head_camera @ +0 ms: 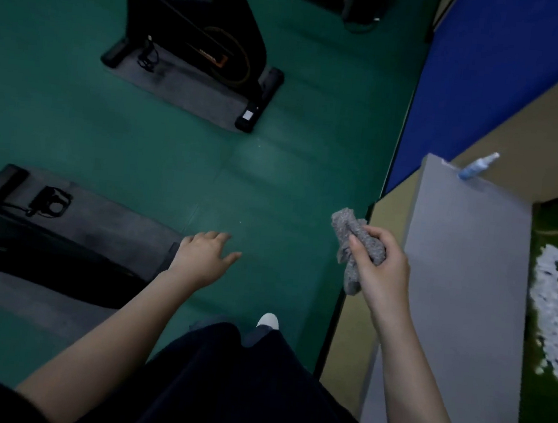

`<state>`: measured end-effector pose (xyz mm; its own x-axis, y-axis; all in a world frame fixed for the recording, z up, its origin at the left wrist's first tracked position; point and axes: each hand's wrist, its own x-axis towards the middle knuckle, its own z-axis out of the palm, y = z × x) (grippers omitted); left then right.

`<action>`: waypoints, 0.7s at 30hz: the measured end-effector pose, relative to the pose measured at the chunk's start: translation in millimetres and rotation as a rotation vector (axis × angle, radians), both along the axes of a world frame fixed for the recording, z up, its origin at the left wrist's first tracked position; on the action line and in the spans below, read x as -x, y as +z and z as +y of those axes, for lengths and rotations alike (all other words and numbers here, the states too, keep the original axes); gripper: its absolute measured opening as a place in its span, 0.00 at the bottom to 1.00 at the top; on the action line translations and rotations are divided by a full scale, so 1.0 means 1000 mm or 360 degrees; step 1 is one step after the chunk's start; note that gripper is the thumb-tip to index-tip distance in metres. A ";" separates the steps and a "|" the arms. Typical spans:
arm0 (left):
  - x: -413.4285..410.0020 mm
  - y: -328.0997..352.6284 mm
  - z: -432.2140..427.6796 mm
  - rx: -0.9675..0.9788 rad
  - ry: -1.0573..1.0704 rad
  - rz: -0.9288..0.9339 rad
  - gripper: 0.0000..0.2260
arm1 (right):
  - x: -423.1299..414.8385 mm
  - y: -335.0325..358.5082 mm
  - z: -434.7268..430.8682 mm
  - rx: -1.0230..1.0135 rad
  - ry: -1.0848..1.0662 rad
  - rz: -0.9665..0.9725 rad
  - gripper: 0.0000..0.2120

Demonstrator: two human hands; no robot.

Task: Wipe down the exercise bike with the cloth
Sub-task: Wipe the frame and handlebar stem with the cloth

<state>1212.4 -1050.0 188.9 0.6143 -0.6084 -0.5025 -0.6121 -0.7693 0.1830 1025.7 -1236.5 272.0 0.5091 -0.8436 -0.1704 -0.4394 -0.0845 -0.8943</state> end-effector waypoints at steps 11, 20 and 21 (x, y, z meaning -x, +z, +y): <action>-0.071 0.015 -0.071 0.0169 0.0294 -0.0132 0.25 | -0.106 -0.004 -0.080 0.0042 0.0365 0.0053 0.06; -0.194 0.013 -0.123 0.0396 0.0471 -0.0070 0.26 | -0.244 0.003 -0.126 0.0170 0.0541 0.0086 0.06; -0.209 0.014 -0.125 0.0411 0.0486 -0.0072 0.26 | -0.260 0.004 -0.129 0.0181 0.0563 0.0085 0.06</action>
